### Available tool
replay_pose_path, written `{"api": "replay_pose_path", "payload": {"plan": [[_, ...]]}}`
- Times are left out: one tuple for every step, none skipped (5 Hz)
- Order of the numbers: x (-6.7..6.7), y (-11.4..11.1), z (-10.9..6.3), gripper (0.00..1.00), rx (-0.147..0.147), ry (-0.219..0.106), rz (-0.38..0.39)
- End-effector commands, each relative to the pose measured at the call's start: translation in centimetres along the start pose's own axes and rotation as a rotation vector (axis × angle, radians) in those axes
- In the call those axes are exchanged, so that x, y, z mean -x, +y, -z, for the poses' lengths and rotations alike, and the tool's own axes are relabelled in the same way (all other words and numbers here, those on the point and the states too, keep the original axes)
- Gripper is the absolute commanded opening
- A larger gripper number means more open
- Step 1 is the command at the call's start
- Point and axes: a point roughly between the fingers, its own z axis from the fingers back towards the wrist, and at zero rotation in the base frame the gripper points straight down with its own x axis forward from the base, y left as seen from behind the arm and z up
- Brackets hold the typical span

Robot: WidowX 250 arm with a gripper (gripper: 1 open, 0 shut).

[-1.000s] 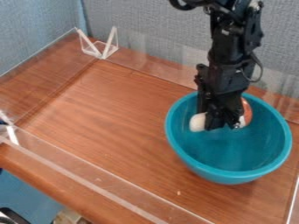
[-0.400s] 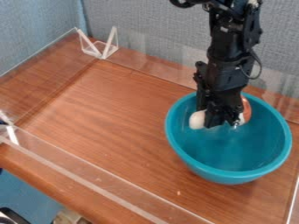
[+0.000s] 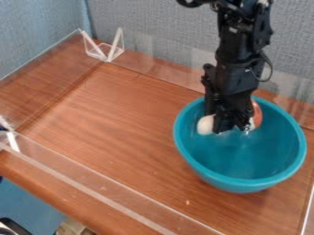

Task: Put the mushroom in the blue bowl

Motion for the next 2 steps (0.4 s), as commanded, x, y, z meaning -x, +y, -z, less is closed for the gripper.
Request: {"api": "replay_pose_path", "payload": {"plan": [[-0.93,1.17,-1.89,0.0,-0.03,-0.07,-0.024],[-0.93,1.26,-2.14,0.0,-0.032,-0.078,-0.031]]}}
